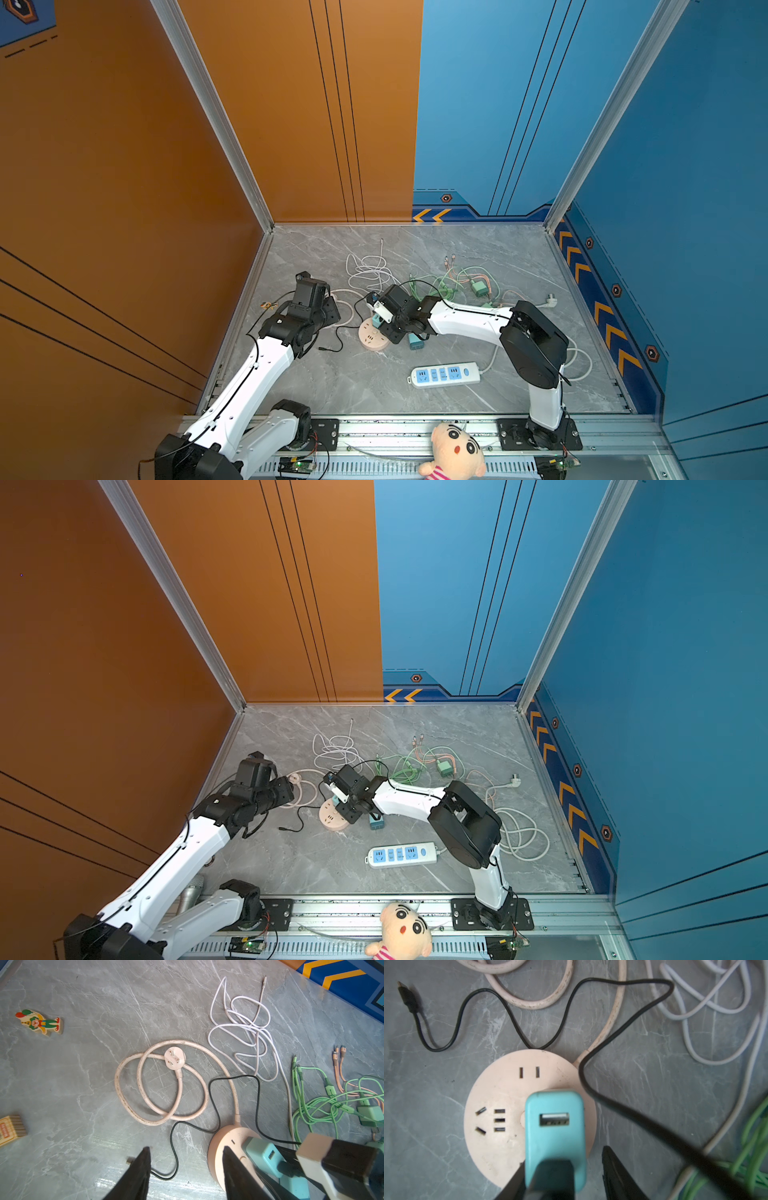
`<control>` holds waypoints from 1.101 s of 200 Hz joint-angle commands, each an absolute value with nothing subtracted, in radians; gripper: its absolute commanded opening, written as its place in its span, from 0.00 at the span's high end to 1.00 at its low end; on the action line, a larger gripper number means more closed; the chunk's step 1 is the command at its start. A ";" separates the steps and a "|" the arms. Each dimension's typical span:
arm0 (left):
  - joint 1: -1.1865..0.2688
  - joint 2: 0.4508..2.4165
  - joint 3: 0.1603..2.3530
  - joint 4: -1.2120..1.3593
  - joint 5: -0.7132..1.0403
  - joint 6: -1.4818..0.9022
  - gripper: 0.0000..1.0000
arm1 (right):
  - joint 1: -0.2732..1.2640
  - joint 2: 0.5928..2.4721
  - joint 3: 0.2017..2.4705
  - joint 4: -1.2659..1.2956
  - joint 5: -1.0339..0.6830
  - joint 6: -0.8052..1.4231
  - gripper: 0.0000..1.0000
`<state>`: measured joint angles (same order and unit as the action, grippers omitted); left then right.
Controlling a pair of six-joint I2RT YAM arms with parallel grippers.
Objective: Insert the plug
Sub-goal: 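Push the teal charger's prongs into the socket and open the right gripper, then grasp a second teal charger with the left gripper while the right arm draws back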
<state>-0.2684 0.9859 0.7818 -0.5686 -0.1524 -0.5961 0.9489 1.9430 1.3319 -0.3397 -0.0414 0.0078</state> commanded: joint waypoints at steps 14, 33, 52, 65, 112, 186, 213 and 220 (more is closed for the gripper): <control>-0.258 0.972 0.787 -0.583 -0.136 -0.598 0.43 | 0.951 1.840 1.289 -0.397 -0.041 0.015 0.49; -0.263 0.982 0.793 -0.584 -0.123 -0.594 0.43 | 0.939 1.783 1.247 -0.397 -0.039 0.024 0.48; -0.291 0.992 0.807 -0.585 -0.131 -0.587 0.43 | 0.918 1.722 1.204 -0.398 -0.057 0.037 0.47; -0.331 0.999 0.821 -0.590 -0.151 -0.580 0.43 | 0.900 1.681 1.176 -0.405 -0.057 0.040 0.47; -0.661 1.017 0.927 -0.738 -0.420 -0.767 0.48 | 0.751 1.530 1.061 -0.411 -0.057 0.138 0.44; -1.094 1.368 1.106 -0.705 -0.562 -0.992 0.40 | 0.488 1.433 0.985 -0.344 -0.157 0.260 0.38; -1.096 1.534 1.160 -0.627 -0.447 -0.980 0.39 | 0.383 1.391 0.945 -0.269 -0.286 0.329 0.35; -1.087 1.574 1.171 -0.618 -0.417 -0.980 0.38 | 0.371 1.381 0.939 -0.261 -0.298 0.334 0.35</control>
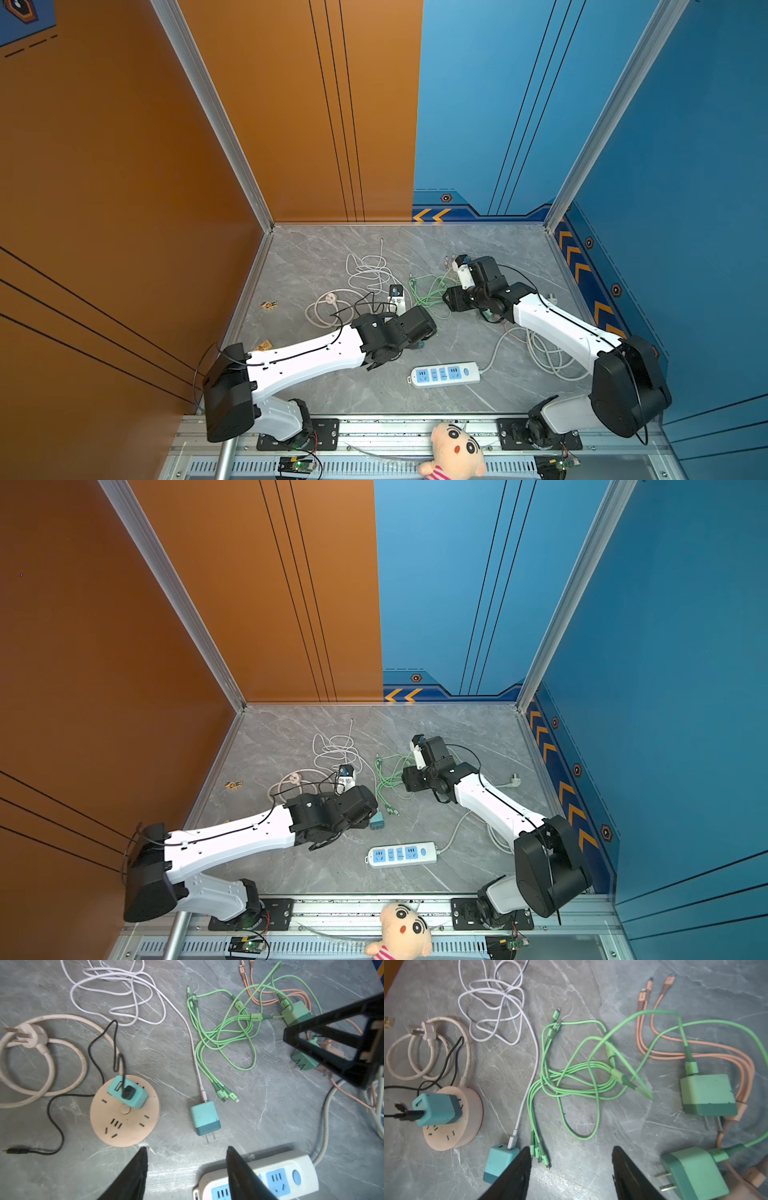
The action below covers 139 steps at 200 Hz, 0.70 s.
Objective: Insert the plug
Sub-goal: 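Grasp a second teal charger with the left gripper while the right arm draws back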
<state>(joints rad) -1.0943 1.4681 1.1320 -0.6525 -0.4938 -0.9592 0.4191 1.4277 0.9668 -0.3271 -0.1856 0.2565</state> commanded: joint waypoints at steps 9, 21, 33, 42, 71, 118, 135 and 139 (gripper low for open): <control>-1.076 1.619 1.182 -0.609 -0.382 -0.980 0.38 | 0.362 1.369 0.932 -0.259 -0.308 0.334 0.35; -1.063 1.659 1.189 -0.586 -0.344 -0.976 0.38 | 0.355 1.359 0.922 -0.260 -0.314 0.334 0.35; -1.048 1.695 1.197 -0.559 -0.300 -0.964 0.37 | 0.348 1.351 0.910 -0.260 -0.320 0.331 0.35; -1.037 1.723 1.211 -0.559 -0.272 -0.955 0.36 | 0.341 1.345 0.900 -0.259 -0.324 0.333 0.35; -1.006 1.795 1.239 -0.559 -0.194 -0.948 0.36 | 0.312 1.343 0.885 -0.258 -0.335 0.341 0.34; -0.963 1.874 1.266 -0.561 -0.109 -0.951 0.37 | 0.305 1.340 0.875 -0.239 -0.375 0.361 0.34; -0.960 1.889 1.267 -0.564 -0.097 -0.962 0.37 | 0.305 1.339 0.877 -0.238 -0.356 0.377 0.34; -0.962 1.891 1.266 -0.564 -0.097 -0.963 0.37 | 0.305 1.341 0.878 -0.237 -0.355 0.378 0.34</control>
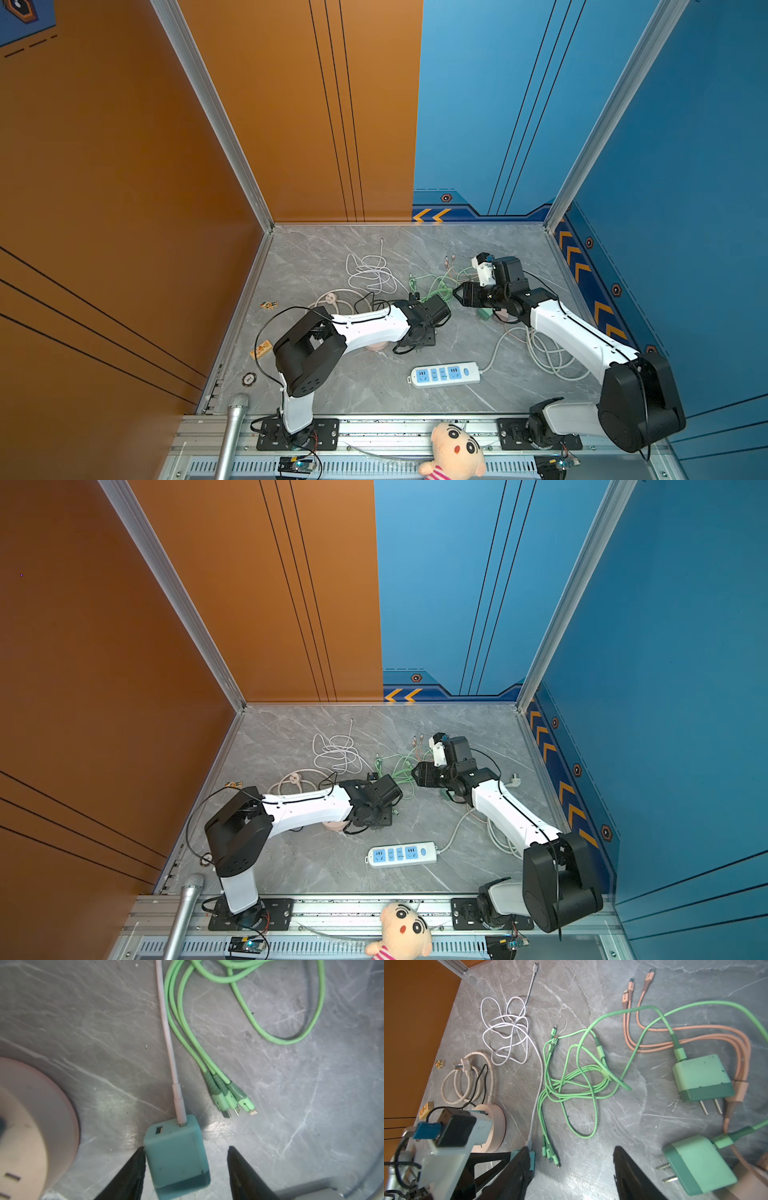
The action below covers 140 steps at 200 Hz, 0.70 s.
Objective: Insert the plug
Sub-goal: 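Grasp a second teal charger with the left gripper while the right arm draws back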
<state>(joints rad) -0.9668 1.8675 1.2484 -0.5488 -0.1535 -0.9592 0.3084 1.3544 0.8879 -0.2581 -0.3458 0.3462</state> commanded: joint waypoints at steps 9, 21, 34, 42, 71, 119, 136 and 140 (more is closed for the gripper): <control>-0.959 1.902 1.273 -0.563 -0.088 -0.960 0.38 | 0.305 1.345 0.882 -0.238 -0.356 0.383 0.34; -0.954 1.921 1.285 -0.563 -0.070 -0.954 0.40 | 0.305 1.351 0.883 -0.232 -0.359 0.389 0.34; -0.954 1.937 1.298 -0.576 -0.061 -0.948 0.41 | 0.304 1.357 0.887 -0.232 -0.365 0.392 0.34; -0.955 1.944 1.305 -0.589 -0.064 -0.945 0.41 | 0.305 1.358 0.887 -0.232 -0.368 0.394 0.34; -0.956 1.941 1.304 -0.635 -0.104 -0.931 0.48 | 0.305 1.360 0.881 -0.228 -0.404 0.402 0.34; -0.948 1.895 1.282 -0.648 -0.132 -0.804 0.61 | 0.312 1.378 0.884 -0.228 -0.478 0.415 0.35; -0.945 1.853 1.285 -0.647 -0.152 -0.701 0.64 | 0.315 1.394 0.887 -0.225 -0.541 0.418 0.35; -0.941 1.843 1.285 -0.646 -0.151 -0.679 0.64 | 0.316 1.397 0.887 -0.224 -0.555 0.419 0.36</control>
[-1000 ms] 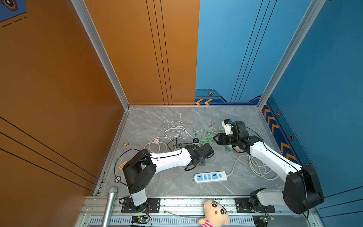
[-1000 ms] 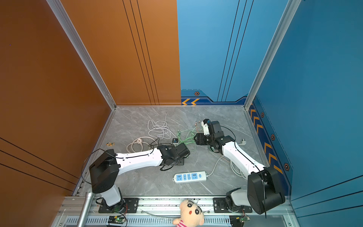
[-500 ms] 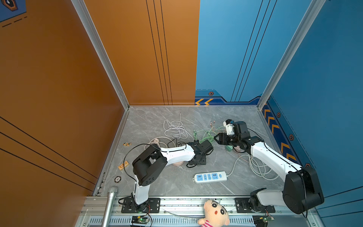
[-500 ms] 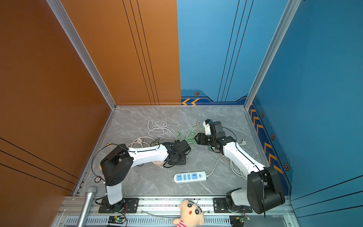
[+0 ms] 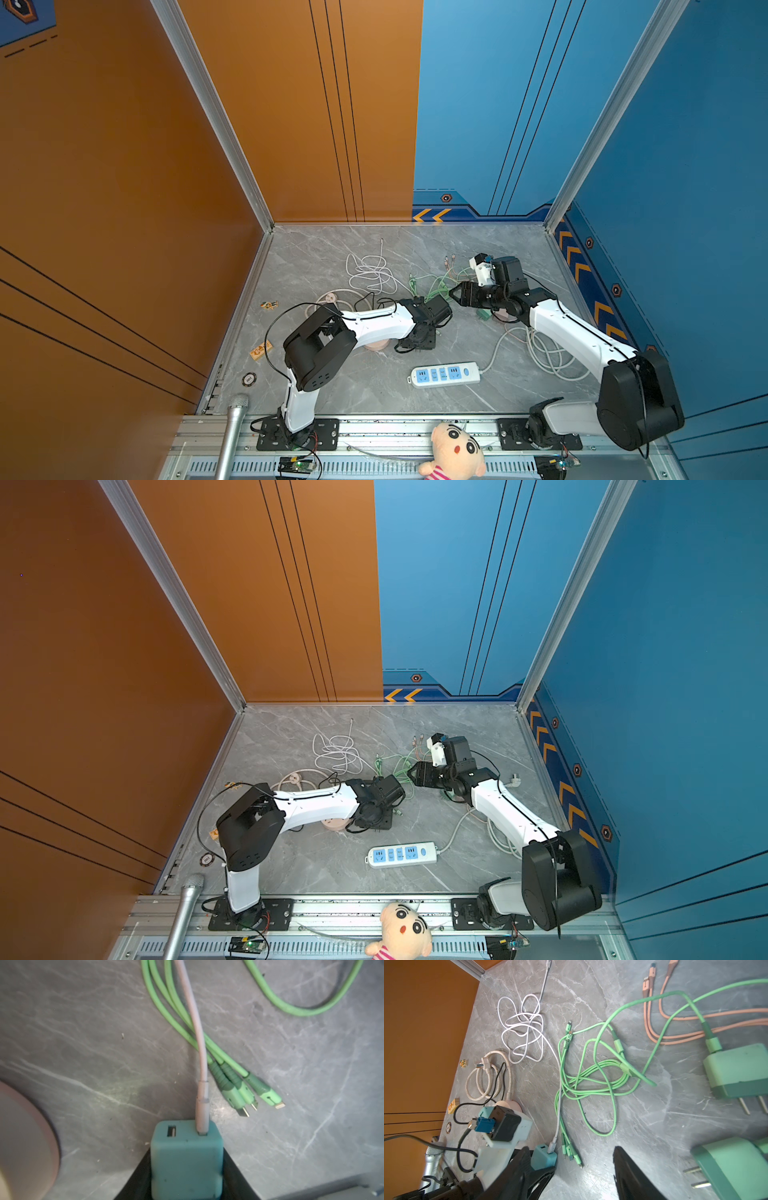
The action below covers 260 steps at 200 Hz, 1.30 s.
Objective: Insert the plug
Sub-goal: 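Grasp a second teal charger with the left gripper while the right arm draws back, then carry the second charger to the right gripper while the right gripper closes on it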
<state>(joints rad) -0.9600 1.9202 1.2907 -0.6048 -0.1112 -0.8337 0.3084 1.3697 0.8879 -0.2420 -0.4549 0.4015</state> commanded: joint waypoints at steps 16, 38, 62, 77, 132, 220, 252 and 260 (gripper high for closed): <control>-0.918 1.799 1.285 -0.646 -0.152 -0.607 0.65 | 0.319 1.408 0.883 -0.205 -0.626 0.428 0.37; -0.895 1.742 1.284 -0.638 -0.159 -0.516 0.65 | 0.322 1.407 0.874 -0.176 -0.672 0.454 0.38; -0.893 1.697 1.275 -0.611 -0.137 -0.408 0.65 | 0.329 1.390 0.869 -0.140 -0.683 0.467 0.37; -0.893 1.678 1.273 -0.610 -0.128 -0.356 0.65 | 0.341 1.391 0.881 -0.120 -0.720 0.472 0.37; -0.914 1.535 1.188 -0.521 -0.171 -0.272 0.65 | 0.432 1.451 0.953 -0.106 -0.819 0.468 0.39; -0.901 1.420 1.097 -0.456 -0.163 -0.224 0.65 | 0.519 1.550 1.007 -0.090 -0.923 0.466 0.43; -0.894 1.400 1.074 -0.433 -0.166 -0.224 0.65 | 0.547 1.580 1.023 -0.091 -0.963 0.457 0.45; -0.889 1.390 1.067 -0.427 -0.165 -0.224 0.65 | 0.554 1.587 1.027 -0.095 -0.973 0.452 0.47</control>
<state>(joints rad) -0.9039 1.4322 1.0866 -0.4702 -0.1417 -0.2386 0.5346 1.5631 0.9932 -0.1104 -0.9100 0.4690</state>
